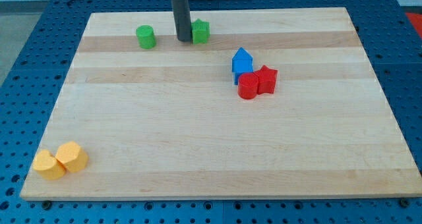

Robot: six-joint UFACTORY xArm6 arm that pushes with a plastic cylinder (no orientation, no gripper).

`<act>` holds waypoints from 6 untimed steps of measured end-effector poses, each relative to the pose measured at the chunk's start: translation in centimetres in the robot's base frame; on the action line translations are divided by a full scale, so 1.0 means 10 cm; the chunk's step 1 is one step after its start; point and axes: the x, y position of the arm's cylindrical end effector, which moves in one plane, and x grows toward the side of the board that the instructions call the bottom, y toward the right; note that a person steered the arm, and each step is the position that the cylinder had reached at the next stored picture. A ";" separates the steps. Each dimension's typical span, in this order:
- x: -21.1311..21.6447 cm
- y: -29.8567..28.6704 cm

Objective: Nudge green star a bit down

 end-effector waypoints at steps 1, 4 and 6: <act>-0.11 0.20; -0.51 -0.06; -0.80 0.69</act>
